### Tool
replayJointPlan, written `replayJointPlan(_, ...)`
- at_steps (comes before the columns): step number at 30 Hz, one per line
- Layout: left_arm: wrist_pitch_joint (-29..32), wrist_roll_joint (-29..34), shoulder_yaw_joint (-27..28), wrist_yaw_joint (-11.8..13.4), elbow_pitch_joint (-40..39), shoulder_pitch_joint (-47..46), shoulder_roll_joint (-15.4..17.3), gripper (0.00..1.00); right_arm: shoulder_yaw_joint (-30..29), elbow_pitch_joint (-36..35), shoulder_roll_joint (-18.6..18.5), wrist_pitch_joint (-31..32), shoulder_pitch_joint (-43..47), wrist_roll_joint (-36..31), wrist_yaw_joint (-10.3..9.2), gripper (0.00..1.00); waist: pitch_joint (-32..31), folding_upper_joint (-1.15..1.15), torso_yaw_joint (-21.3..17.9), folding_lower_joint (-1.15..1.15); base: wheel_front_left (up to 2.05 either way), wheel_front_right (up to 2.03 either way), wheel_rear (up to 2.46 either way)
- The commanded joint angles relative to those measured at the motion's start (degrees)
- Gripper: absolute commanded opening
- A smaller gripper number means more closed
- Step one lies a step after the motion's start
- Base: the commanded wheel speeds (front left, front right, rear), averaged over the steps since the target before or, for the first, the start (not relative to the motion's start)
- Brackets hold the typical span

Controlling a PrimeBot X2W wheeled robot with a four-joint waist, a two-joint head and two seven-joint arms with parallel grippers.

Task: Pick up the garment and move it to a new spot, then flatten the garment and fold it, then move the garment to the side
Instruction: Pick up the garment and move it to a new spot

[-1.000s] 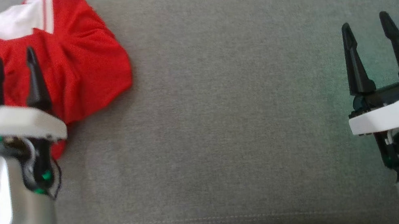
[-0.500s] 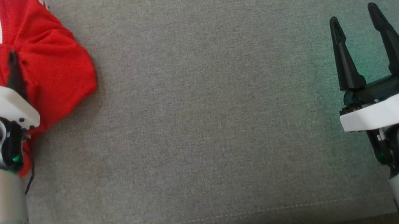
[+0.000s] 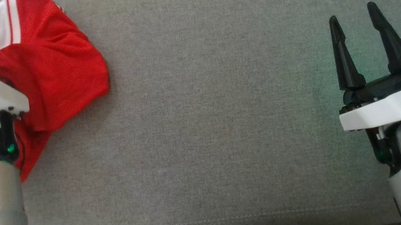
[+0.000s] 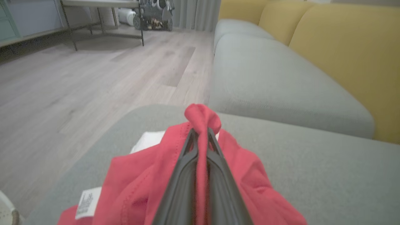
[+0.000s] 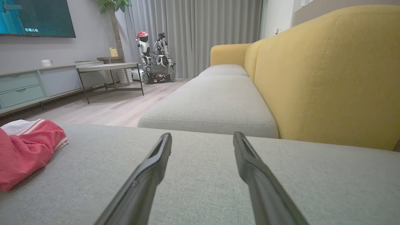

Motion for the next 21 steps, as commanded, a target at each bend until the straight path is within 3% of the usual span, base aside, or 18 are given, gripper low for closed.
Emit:
replayJointPlan(1, -1.1, -0.4, 1.8, -0.1, -3.0, -2.4, 3.0, 0.0, 1.7, -1.4, 0.1, -0.6, -0.5, 0.4, 0.44, 1.0, -1.2, 0.0, 0.4, 0.0, 0.0, 0.0, 0.0)
replayJointPlan(12, -3.7, -0.6, 2.7, 0.4, -21.5, -0.5, 2.3, 0.0, 2.5, 1.1, 0.1, -1.7, 0.8, 2.7, 0.44, 1.0, -6.8, 0.0, 0.5, 0.0, 0.0, 0.0, 0.0)
replayJointPlan(21, 2.0, -1.7, -0.3, 0.1, -34.3, 0.7, 1.3, 0.0, 4.4, 2.4, 0.1, -2.4, 0.9, 4.6, 0.44, 1.0, -9.4, 0.0, -3.0, 0.0, 0.0, 0.0, 0.0)
